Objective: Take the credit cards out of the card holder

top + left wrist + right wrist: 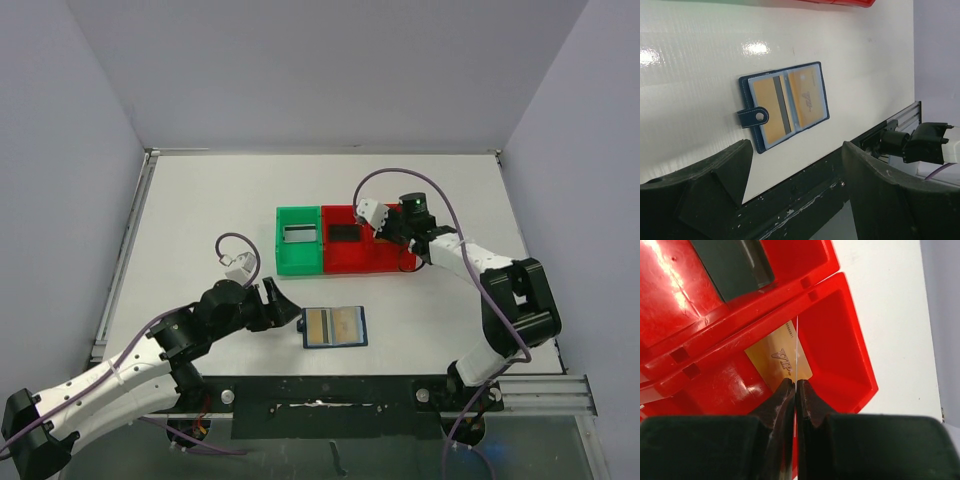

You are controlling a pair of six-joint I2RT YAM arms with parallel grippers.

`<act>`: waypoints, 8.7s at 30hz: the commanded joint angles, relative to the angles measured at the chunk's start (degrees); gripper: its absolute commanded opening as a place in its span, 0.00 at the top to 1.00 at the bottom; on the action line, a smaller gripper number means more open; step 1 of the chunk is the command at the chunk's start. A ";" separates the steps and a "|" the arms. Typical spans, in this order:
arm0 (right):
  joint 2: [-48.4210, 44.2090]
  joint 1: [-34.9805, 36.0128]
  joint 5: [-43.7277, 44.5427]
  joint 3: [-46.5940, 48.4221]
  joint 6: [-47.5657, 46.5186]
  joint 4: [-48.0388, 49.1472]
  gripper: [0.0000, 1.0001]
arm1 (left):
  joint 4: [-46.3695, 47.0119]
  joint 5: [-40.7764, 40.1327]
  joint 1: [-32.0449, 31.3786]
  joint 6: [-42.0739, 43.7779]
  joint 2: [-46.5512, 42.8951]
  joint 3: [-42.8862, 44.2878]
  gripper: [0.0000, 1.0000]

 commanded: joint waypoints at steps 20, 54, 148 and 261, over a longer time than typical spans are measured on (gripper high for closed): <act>7.67 -0.91 -2.52 3.02 -9.81 3.09 0.85 | 4.54 2.89 0.33 -1.73 -0.77 3.27 0.27; -24.54 -2.96 7.86 -7.37 70.07 16.90 0.28 | 2.45 2.17 0.50 -2.13 3.32 5.20 0.30; -8.61 29.77 1.23 -22.68 118.43 2.56 0.75 | 19.64 0.22 -4.30 -0.95 37.39 4.27 0.74; -18.52 18.07 -16.61 -30.71 107.37 8.00 1.00 | 10.24 -2.78 -8.37 -1.69 46.07 6.40 0.93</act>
